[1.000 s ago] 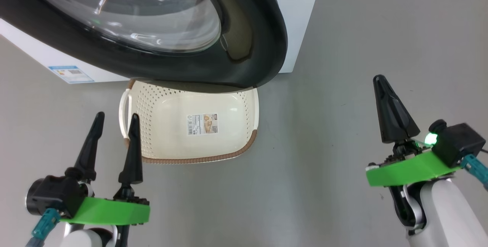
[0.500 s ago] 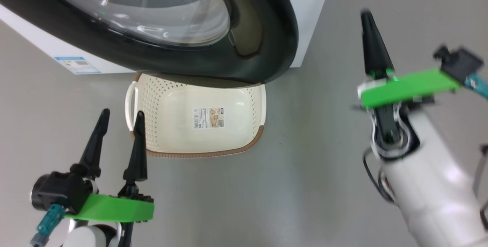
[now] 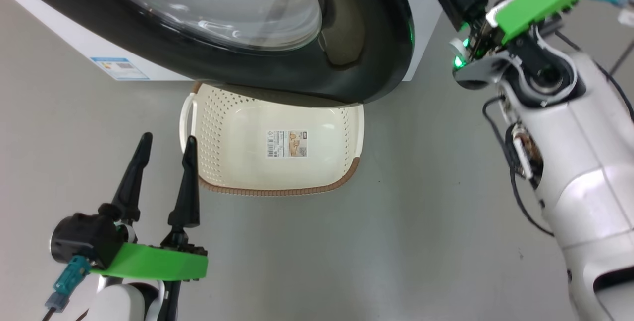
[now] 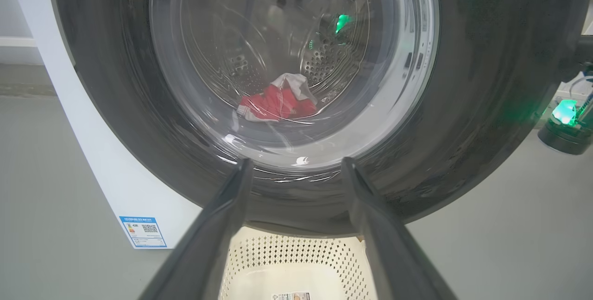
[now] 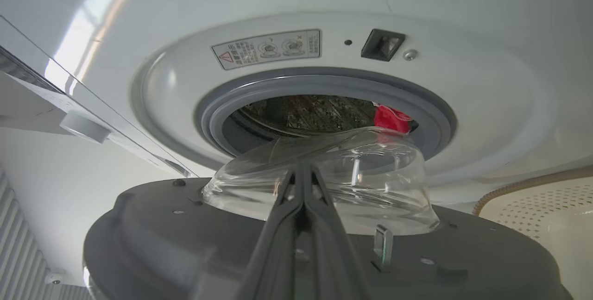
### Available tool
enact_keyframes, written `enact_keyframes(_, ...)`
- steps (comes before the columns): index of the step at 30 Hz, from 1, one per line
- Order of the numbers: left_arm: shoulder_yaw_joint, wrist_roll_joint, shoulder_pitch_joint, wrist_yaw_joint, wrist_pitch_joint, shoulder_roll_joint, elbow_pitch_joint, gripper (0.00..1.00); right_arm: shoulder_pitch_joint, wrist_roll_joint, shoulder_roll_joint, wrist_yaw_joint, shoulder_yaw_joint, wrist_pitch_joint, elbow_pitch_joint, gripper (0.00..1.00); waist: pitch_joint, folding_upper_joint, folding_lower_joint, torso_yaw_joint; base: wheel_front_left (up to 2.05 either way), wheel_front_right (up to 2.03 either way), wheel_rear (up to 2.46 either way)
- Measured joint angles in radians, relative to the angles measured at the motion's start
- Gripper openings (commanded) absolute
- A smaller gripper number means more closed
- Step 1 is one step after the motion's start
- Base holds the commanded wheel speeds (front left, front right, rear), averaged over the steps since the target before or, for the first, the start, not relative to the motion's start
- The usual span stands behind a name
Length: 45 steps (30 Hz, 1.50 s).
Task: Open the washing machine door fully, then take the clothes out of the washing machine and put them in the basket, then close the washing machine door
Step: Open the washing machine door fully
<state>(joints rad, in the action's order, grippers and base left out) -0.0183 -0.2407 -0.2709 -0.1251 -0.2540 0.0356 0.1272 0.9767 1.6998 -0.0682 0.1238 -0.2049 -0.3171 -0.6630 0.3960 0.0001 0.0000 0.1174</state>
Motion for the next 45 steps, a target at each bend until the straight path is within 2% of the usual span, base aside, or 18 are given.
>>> enact_keyframes(7, -0.005, -0.009, 0.000, 0.000, 0.000, -0.001, 0.004, 1.00, 0.094, 0.038, -0.014, 0.000, -0.012, -0.198, -0.092, 0.00, 0.005, 0.0000, 0.0000, 0.012, 0.00, 0.00, 0.00)
enact_keyframes(13, -0.001, -0.009, -0.001, 0.000, 0.000, -0.001, 0.004, 1.00, 0.109, -0.014, -0.027, 0.000, -0.061, -0.271, -0.074, 0.00, 0.003, 0.0000, 0.0000, 0.013, 0.00, 0.00, 0.00)
enact_keyframes(28, 0.019, -0.008, 0.023, 0.000, 0.000, -0.001, 0.024, 1.00, -0.020, -0.058, -0.027, 0.000, -0.105, -0.353, -0.008, 0.00, -0.079, 0.0000, 0.0000, 0.028, 0.00, 0.00, 0.00)
enact_keyframes(40, 0.019, -0.007, 0.099, 0.000, 0.000, -0.001, 0.036, 1.00, -0.175, -0.062, -0.013, 0.000, -0.166, -0.351, 0.056, 0.00, -0.187, 0.0000, 0.0000, 0.058, 0.00, 0.00, 0.00)
enact_keyframes(45, 0.013, -0.007, 0.124, 0.003, 0.000, -0.001, 0.042, 1.00, -0.226, -0.025, -0.011, -0.001, -0.207, -0.342, 0.067, 0.00, -0.236, 0.0000, 0.0000, 0.080, 0.00, 0.00, 0.00)
